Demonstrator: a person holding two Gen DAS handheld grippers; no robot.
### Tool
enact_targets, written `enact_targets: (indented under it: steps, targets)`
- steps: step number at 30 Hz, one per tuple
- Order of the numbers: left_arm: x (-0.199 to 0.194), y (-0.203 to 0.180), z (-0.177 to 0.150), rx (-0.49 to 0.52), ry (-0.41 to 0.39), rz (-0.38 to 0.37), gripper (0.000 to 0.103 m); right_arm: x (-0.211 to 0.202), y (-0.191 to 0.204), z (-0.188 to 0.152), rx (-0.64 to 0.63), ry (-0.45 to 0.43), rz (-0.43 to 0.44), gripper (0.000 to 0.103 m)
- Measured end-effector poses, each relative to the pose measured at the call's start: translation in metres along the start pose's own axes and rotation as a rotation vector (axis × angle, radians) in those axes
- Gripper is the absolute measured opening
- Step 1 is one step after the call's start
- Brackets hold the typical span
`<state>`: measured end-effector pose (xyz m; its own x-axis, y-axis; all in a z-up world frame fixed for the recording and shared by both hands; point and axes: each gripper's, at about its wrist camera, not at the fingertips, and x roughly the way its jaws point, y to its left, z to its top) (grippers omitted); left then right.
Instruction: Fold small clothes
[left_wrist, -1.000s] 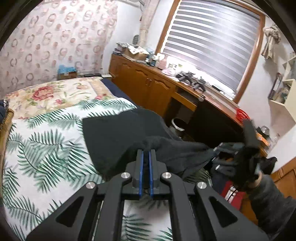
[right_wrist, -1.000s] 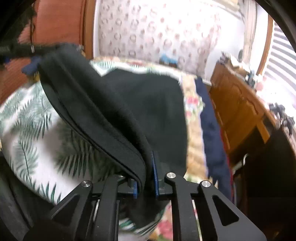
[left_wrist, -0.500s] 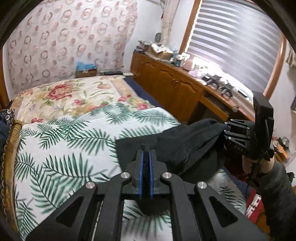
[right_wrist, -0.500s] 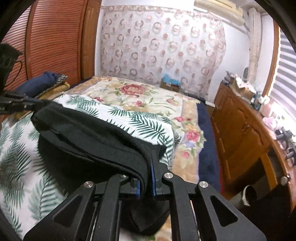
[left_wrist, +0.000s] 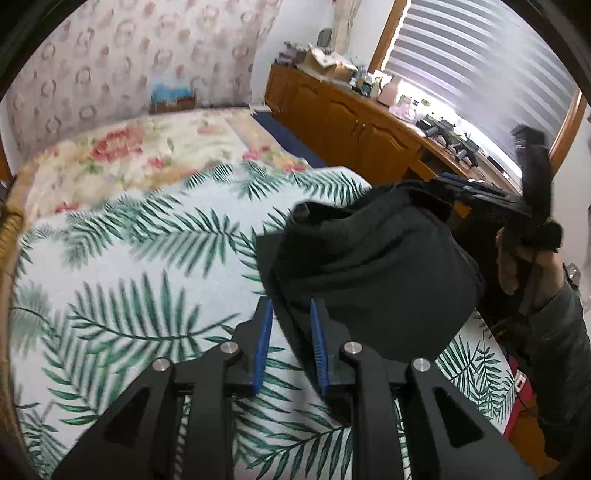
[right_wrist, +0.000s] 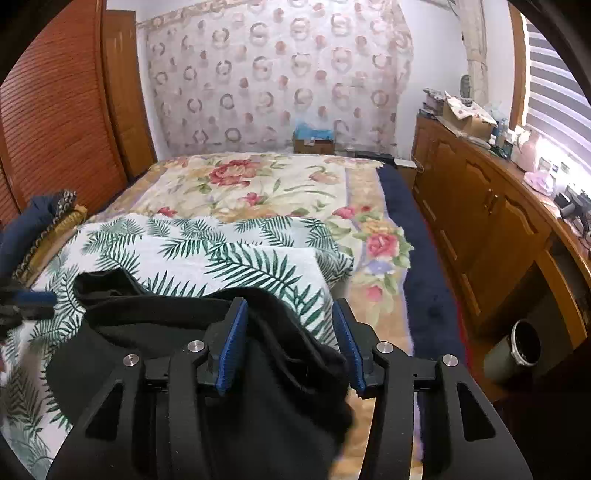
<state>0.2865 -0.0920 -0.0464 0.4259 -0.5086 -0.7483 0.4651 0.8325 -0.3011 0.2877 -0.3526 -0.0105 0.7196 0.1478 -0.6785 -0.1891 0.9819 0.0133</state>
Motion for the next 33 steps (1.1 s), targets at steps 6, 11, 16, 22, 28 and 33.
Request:
enact_targets:
  steps: [6, 11, 16, 22, 28, 33]
  targets:
    - [0.024, -0.004, 0.009, -0.009, 0.04, -0.03, 0.019, -0.027, -0.007, -0.013, 0.01, -0.016, 0.026, 0.082]
    - [0.048, -0.007, 0.018, 0.027, 0.084, 0.009, 0.024, -0.008, -0.008, -0.036, 0.015, 0.082, 0.066, 0.082]
    - [0.057, -0.007, 0.022, 0.064, 0.094, 0.03, 0.035, 0.014, -0.011, -0.05, 0.067, 0.142, 0.12, 0.082]
    - [0.052, 0.008, 0.027, 0.008, 0.085, 0.016, 0.038, 0.021, -0.013, -0.054, 0.099, 0.153, 0.19, 0.082]
    - [0.064, 0.007, 0.033, 0.032, 0.082, 0.014, 0.045, 0.021, -0.01, -0.056, 0.095, 0.152, 0.214, 0.073]
    - [0.07, 0.009, 0.04, 0.036, 0.078, -0.014, 0.048, 0.023, -0.006, -0.056, 0.072, 0.155, 0.235, 0.066]
